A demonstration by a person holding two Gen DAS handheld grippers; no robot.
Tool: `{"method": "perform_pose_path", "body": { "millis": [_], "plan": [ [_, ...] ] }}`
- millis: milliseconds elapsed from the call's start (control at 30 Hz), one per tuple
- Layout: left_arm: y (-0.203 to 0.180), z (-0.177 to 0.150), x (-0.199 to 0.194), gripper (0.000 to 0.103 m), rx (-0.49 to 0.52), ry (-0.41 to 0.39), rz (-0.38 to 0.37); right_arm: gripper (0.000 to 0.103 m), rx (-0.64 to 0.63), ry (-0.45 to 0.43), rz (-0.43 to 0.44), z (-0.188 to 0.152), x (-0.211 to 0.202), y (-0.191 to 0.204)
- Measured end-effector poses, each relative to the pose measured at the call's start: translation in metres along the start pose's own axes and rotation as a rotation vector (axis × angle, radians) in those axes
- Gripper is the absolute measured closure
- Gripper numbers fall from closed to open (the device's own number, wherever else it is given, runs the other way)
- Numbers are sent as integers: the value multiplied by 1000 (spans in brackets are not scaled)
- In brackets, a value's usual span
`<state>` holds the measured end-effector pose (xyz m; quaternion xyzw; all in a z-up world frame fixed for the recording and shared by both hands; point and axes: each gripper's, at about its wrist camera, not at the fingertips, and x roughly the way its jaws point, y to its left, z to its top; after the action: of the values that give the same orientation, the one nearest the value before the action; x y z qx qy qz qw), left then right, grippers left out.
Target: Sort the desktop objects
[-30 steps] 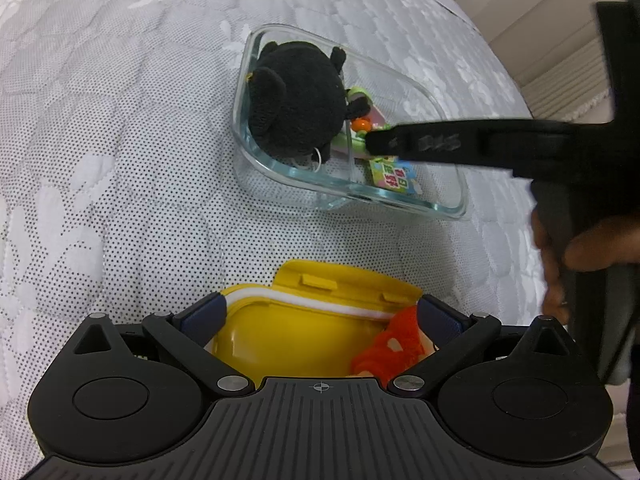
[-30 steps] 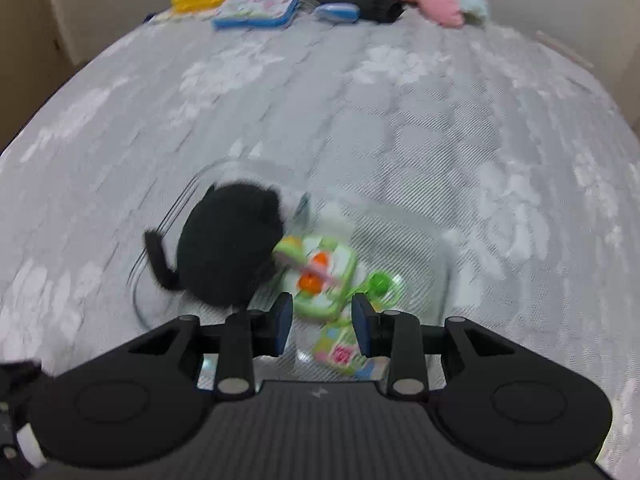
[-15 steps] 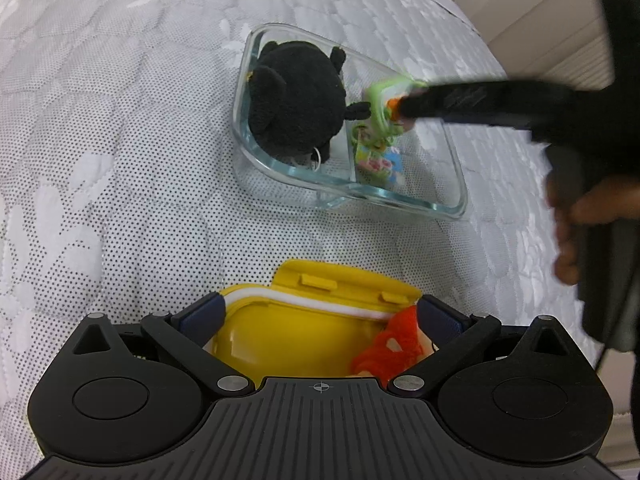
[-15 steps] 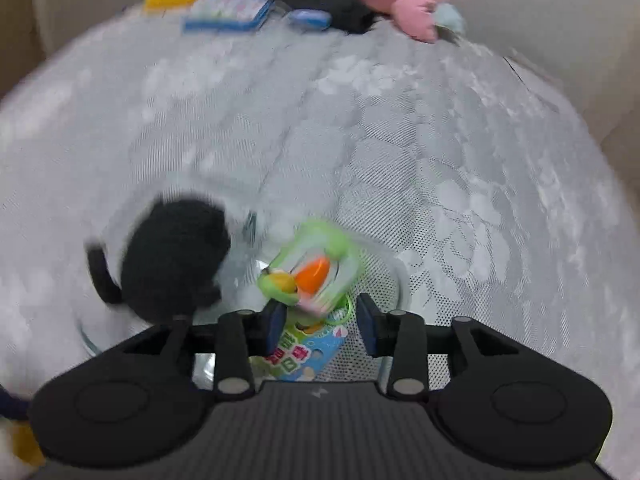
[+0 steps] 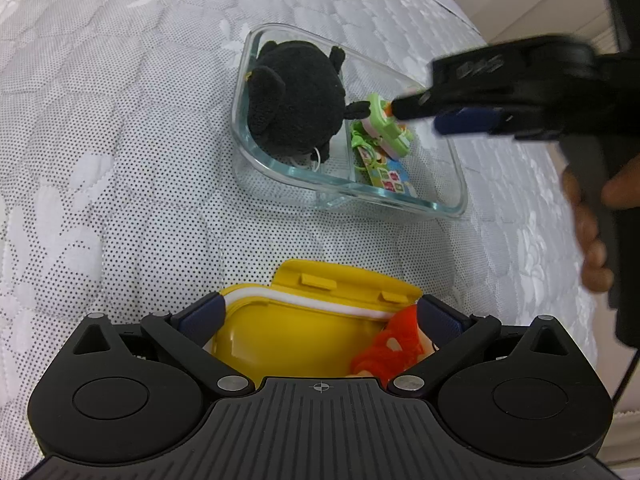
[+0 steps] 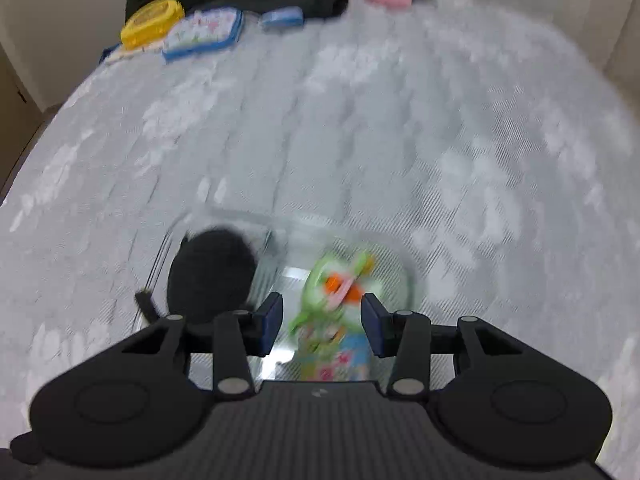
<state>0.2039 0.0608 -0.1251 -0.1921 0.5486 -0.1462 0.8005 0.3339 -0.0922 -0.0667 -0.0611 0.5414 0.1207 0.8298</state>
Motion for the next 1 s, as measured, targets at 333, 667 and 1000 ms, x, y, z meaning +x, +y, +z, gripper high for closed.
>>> {"method": "perform_pose_path", "body": {
  "millis": [333,667,1000],
  "plan": [
    [-1,-2,2,0,9,0,2,56,14,-70,-50,-4,40,7],
    [-3,-5,0,0,43,-10,-1,53,56,-133,17,-15,-13,-9],
    [-21,-23,-15,0,87,-63,-182,35,154,-195,64,-117,-112,-35]
  ]
}}
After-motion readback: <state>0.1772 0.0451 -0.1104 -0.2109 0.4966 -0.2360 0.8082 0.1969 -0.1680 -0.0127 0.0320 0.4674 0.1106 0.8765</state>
